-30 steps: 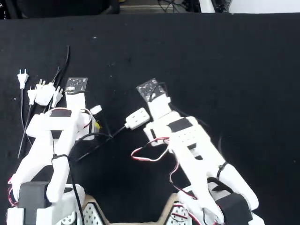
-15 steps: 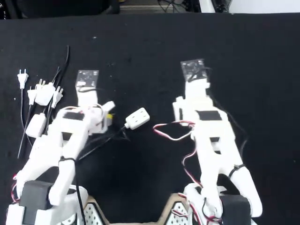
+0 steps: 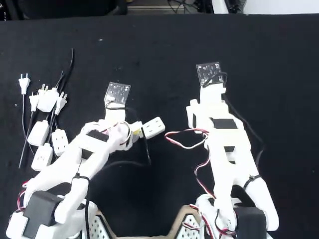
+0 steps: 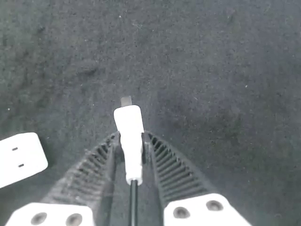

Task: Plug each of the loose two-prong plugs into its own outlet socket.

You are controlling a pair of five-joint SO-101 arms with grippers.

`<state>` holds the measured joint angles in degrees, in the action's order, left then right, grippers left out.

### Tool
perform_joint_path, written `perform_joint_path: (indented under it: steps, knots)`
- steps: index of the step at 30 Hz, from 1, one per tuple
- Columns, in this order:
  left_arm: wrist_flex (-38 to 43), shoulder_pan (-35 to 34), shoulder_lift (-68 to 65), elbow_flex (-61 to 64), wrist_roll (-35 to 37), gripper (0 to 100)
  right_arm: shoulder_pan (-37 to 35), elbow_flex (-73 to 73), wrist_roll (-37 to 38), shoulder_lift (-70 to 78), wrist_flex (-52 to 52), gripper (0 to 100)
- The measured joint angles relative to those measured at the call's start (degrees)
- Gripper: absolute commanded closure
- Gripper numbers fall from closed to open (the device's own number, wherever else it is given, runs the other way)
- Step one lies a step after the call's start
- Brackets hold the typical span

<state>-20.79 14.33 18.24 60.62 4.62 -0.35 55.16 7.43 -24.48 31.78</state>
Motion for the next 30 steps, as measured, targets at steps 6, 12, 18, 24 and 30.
perform_joint_path:
  steps: [6, 12, 18, 24, 30]
  knots:
    - [-0.18, 2.64, 0.00, 0.00, 0.00, 78, 0.00, 0.00, 0.00, 0.00, 0.00, 98.8]
    - [-13.71, -0.53, 6.86, -1.76, 0.00, 78, 0.00, 0.00, 0.00, 0.00, 0.00, 98.8]
    - [-20.75, -12.92, 19.87, -1.32, 0.00, 78, 0.00, 0.00, 0.00, 0.00, 0.44, 98.8]
    - [-7.91, -26.64, 24.97, 9.49, 0.35, 78, -2.20, -3.96, 0.88, 0.00, 12.22, 98.8]
    - [-0.26, -28.48, 25.76, 14.59, 0.79, 78, -2.90, -14.24, 6.77, 0.00, 30.68, 98.8]
